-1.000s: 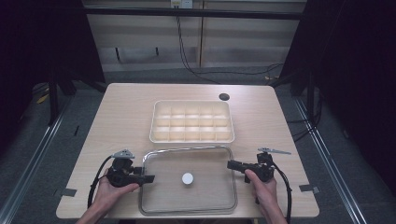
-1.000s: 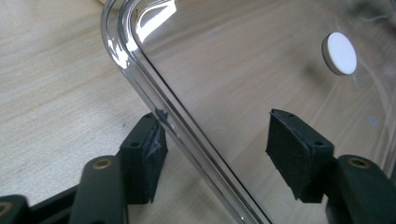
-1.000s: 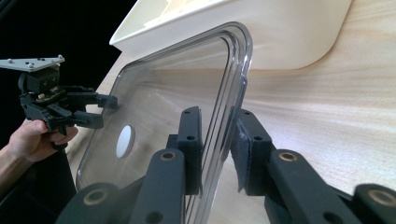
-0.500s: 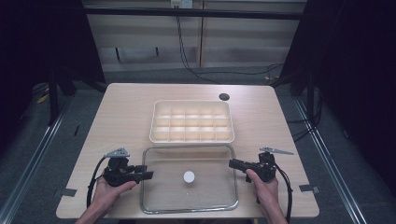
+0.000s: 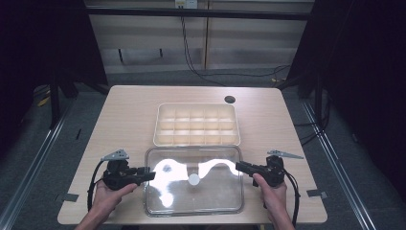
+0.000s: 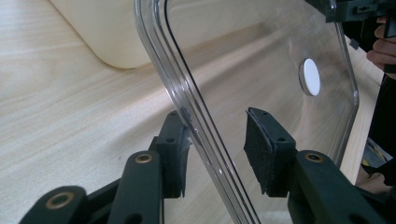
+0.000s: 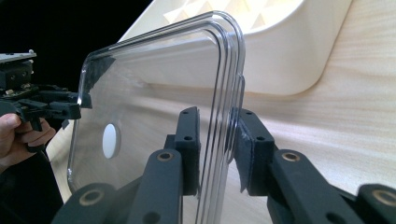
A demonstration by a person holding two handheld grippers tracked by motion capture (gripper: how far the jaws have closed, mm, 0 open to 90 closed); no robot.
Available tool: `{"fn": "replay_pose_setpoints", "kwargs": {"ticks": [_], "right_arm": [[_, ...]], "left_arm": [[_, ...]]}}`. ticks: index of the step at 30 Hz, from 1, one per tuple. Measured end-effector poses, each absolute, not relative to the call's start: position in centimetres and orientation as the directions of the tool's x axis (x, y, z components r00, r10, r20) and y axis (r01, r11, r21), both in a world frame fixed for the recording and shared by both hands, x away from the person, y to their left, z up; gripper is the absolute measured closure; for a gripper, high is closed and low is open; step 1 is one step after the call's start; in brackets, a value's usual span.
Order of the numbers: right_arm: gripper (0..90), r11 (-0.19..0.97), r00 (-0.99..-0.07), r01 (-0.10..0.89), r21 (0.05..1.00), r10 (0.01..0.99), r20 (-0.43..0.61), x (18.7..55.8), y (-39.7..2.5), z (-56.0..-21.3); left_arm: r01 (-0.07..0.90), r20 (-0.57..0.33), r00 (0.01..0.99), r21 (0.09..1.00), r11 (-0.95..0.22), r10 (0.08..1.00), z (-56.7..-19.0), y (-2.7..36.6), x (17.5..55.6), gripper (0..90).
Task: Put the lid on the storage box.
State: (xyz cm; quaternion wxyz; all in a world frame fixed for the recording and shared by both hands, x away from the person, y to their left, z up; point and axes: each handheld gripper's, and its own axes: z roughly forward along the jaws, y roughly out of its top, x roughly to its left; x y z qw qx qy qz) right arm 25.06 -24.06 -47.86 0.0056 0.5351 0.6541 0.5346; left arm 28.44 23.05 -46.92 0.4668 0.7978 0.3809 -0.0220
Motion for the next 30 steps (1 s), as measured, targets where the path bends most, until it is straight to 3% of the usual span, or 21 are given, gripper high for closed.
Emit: {"fn": "replay_pose_setpoints", "kwargs": {"ticks": [30], "right_arm": [[74.5,-0.170,-0.449,0.628,0.760,0.718,0.532,23.9,-23.8,-44.8]], "left_arm": [[0.551,-0.353,0.730,0.810,-0.199,0.585,-43.7,23.8,27.8,72.7]]}}
